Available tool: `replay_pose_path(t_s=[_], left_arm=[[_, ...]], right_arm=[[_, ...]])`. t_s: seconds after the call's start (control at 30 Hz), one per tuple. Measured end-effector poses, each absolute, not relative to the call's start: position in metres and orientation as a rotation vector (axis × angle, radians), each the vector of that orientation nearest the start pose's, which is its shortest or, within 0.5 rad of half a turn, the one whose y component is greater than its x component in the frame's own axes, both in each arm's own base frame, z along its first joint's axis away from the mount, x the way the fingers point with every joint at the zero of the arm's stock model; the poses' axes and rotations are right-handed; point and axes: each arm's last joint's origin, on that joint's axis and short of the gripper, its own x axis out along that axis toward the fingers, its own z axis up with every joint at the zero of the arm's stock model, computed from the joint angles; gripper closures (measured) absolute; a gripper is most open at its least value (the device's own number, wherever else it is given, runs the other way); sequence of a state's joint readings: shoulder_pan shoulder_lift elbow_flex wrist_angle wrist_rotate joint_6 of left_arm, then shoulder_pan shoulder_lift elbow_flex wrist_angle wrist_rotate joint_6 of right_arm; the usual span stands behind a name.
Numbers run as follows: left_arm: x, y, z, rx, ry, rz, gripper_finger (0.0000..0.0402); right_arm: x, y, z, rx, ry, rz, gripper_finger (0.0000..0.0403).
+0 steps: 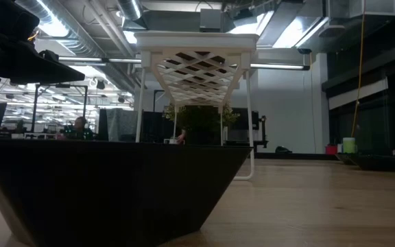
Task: Pick & Place Mini shaped plates
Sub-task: Stack the leaf shape plate on top of the leaf shape plate on the shelf
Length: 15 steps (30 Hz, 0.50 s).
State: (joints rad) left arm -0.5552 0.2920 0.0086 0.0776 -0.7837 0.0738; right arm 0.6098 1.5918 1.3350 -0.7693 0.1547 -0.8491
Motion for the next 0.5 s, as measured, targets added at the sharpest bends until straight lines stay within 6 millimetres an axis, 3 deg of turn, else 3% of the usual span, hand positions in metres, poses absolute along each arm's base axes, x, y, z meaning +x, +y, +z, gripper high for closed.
replay_pose_path(t_s=[0.17,0.33,0.5], left_arm=[[0.100,-0.038,0.151,0.201,0.170,0.221,0.0258],[0.100,-0.038,0.151,0.202,0.170,0.221,0.0258],[0.100,-0.038,0.151,0.202,0.170,0.222,0.0258]], right_arm=[[0.281,0.179,0.274,-1.169,0.724,0.893,0.0210],[0.290,0.174,0.265,-0.861,0.831,0.887,0.0210],[0.298,0.161,0.256,-0.371,1.021,0.874,0.0210]])
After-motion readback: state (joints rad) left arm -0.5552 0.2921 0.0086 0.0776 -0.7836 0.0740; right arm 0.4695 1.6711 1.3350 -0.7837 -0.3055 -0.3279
